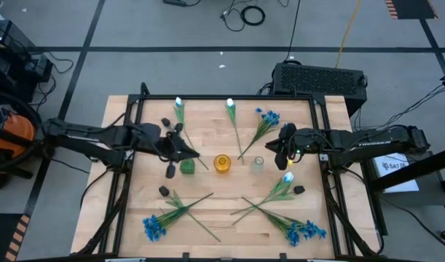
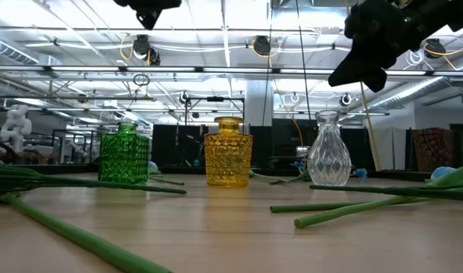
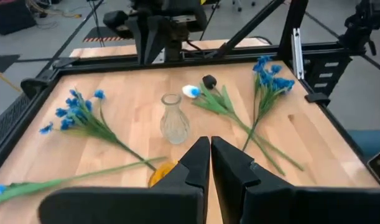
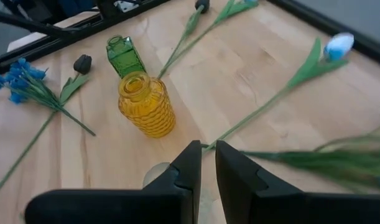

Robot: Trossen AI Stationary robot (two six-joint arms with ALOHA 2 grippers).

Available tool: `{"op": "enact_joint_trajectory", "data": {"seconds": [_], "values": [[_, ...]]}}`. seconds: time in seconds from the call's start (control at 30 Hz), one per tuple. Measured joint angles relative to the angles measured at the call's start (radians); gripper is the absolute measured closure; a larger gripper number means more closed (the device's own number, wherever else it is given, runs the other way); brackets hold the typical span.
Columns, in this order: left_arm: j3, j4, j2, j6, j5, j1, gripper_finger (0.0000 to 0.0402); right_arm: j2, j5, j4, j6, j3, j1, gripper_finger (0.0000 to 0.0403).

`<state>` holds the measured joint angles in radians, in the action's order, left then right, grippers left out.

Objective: Sort flowers into vase by color
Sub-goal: Put the top right blue flowers into the yellow vase

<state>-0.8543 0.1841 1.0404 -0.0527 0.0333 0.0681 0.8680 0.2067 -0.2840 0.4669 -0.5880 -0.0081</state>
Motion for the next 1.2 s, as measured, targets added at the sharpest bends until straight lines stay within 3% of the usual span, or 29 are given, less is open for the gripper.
{"op": "enact_joint_trajectory", "data": {"seconds": [0.27, 0.5, 0.7, 0.97, 1.2], "values": [[0.0, -0.061, 0.115, -0.034, -0.001, -0.042, 0.0377, 0.009, 0.017, -0.006, 0.052, 0.0, 0.004, 0.0362], [0.0, -0.112, 0.209, -0.01, 0.003, -0.11, 0.0377, 0.09, 0.157, -0.018, 0.048, 0.0, 0.003, 0.0362], [0.0, -0.083, 0.21, -0.059, 0.084, -0.182, 0.0377, 0.183, 0.266, 0.024, 0.111, 0.0, -0.018, 0.0362], [0.0, -0.065, 0.207, -0.058, 0.09, -0.24, 0.0377, 0.237, 0.226, 0.199, 0.267, -0.002, -0.143, 0.0362], [-0.001, -0.067, 0.2, -0.058, 0.074, -0.25, 0.0377, 0.226, 0.023, 0.192, 0.408, -0.011, -0.291, 0.0362]]}}
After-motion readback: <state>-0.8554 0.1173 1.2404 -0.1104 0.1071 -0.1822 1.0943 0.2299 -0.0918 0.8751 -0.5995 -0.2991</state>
